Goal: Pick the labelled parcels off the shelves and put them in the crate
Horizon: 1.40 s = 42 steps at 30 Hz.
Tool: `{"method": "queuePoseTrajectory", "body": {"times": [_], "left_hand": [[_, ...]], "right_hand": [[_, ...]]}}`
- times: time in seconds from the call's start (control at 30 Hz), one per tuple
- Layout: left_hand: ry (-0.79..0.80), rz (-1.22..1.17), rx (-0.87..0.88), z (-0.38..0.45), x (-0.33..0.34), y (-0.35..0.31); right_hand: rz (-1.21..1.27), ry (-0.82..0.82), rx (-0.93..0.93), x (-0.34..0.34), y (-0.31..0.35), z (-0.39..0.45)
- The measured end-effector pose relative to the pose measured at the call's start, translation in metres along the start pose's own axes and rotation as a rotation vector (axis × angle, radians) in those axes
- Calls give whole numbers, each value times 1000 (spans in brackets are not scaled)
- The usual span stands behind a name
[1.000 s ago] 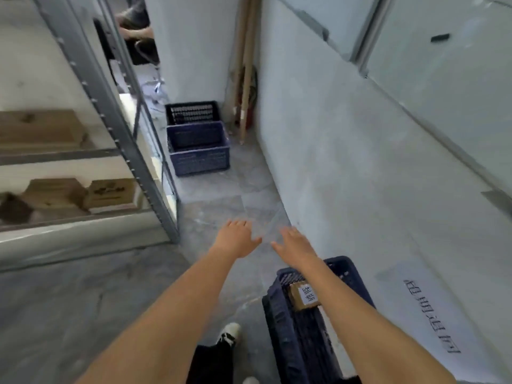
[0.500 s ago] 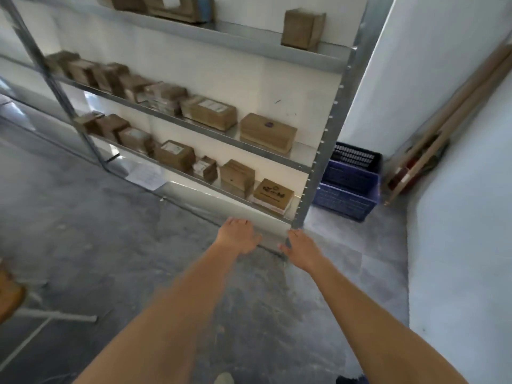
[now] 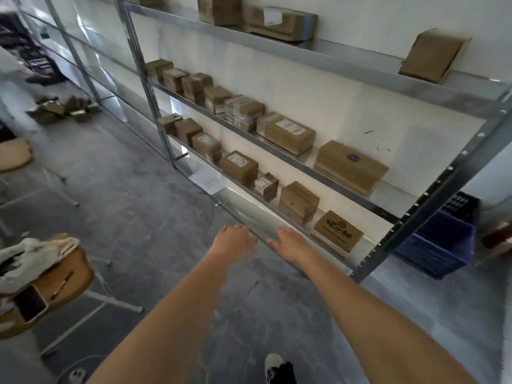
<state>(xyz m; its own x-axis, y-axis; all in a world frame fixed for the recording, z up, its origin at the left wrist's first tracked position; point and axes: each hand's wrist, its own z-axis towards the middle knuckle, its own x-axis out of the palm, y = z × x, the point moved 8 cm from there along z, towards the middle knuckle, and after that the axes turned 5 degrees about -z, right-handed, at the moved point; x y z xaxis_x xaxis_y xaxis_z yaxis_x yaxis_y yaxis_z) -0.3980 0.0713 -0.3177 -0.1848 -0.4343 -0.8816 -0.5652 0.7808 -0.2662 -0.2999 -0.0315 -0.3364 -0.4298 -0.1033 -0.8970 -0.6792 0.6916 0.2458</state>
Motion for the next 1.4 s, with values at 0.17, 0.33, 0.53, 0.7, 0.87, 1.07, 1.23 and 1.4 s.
{"method": "queuePoseTrajectory", "body": {"times": [0.17,0.33,0.53,0.7,0.87,1.07,1.23,1.4], "left_hand": [[-132,-90,-124,34,-46,43],[-209,-140,-251,55,-82,89],[-258,-184,-355,78,-124,155],[-281,-170,-397,105,-168,230],[-277,-158,-410,135,-219,299],[-259,-209,-404,183,-270,364],[-264,-216,-384,241,-312,420],[-277,-190,-377,309,-362,476]], "right_hand": [[-29,47,-133,-31,40,69],[-65,72,-245,-57,85,131],[-160,114,-336,-64,148,197],[-168,108,-398,-75,220,260],[-167,107,-382,-94,283,321],[-171,115,-362,-116,341,397],[-191,107,-390,-143,392,466],[-183,98,-411,-173,436,550]]}}
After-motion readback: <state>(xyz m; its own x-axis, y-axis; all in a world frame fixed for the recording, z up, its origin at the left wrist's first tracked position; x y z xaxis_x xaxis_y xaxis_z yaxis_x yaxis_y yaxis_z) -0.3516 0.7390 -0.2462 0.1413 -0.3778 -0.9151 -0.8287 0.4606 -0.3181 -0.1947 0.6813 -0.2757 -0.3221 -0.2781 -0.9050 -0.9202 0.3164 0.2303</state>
